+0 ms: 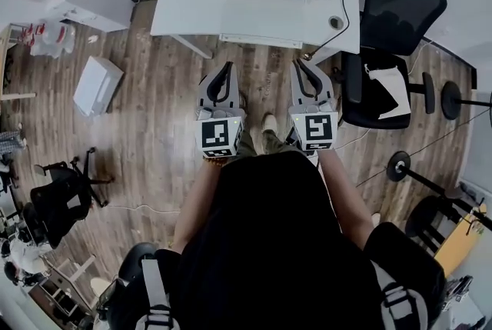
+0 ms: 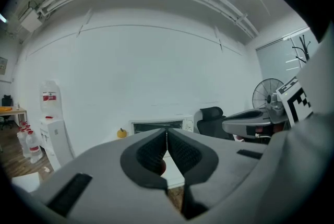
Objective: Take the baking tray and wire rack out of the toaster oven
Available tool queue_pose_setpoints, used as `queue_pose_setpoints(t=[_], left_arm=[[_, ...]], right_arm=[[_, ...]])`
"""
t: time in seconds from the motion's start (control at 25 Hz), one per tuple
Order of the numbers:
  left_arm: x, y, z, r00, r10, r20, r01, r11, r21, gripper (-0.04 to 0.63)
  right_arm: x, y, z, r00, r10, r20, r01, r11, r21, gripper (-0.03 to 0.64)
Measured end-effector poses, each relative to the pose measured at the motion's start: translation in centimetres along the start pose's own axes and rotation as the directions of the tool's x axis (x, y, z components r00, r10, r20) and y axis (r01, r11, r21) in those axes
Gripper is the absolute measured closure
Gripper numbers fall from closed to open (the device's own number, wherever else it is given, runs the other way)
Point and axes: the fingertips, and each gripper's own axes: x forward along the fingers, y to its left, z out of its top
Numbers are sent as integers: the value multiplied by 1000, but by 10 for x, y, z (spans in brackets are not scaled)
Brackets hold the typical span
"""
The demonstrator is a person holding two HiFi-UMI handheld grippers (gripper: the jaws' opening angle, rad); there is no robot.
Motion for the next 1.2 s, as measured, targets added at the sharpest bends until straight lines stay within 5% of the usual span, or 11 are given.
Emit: queue_pose_setpoints(t=[0.64, 1.2], left_arm=[[85, 50, 10, 985, -169, 23, 170, 985, -40, 566], [129, 97, -2, 937, -348, 10, 347, 933, -97, 566]], right_arm=[[74, -13, 9, 988, -136, -76, 134, 990, -33, 584], [129, -4, 22, 965, -240, -110, 237, 971, -36, 584]])
